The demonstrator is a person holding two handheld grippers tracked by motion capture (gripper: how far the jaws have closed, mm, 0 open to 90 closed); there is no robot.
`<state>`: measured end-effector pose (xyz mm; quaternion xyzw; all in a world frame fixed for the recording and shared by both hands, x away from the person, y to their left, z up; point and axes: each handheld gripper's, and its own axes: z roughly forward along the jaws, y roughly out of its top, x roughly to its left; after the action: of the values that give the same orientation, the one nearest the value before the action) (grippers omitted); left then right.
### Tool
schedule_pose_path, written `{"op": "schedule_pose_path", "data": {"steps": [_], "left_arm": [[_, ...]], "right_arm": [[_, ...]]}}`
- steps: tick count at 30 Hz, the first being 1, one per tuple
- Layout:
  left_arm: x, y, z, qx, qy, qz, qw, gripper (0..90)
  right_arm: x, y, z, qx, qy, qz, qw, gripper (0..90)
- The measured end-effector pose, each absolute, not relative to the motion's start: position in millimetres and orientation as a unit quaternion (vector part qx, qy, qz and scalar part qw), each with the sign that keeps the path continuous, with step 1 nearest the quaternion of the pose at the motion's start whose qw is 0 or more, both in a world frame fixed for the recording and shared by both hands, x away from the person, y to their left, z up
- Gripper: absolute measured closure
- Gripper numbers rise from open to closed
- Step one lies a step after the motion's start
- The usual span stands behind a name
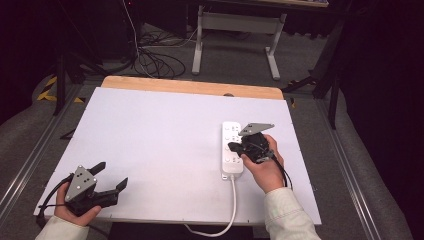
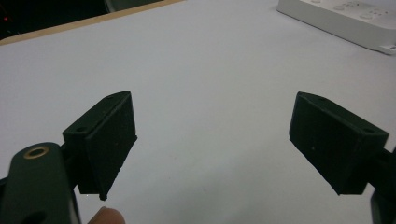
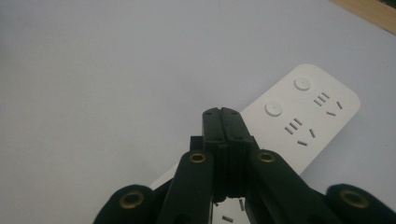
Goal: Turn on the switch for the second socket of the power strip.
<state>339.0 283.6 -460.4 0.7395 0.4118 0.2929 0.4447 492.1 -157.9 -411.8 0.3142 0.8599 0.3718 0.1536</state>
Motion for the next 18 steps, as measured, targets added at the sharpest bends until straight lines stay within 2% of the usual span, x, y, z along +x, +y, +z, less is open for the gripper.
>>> {"op": "schedule_pose_path", "data": {"steps": [18], "left_arm": [[340,284,-461,0.738,0.415,0.293,0.443,15.3]], "right_arm": [[514,-149,-435,0.335,0.863,0.343,0.157,90.0]]}}
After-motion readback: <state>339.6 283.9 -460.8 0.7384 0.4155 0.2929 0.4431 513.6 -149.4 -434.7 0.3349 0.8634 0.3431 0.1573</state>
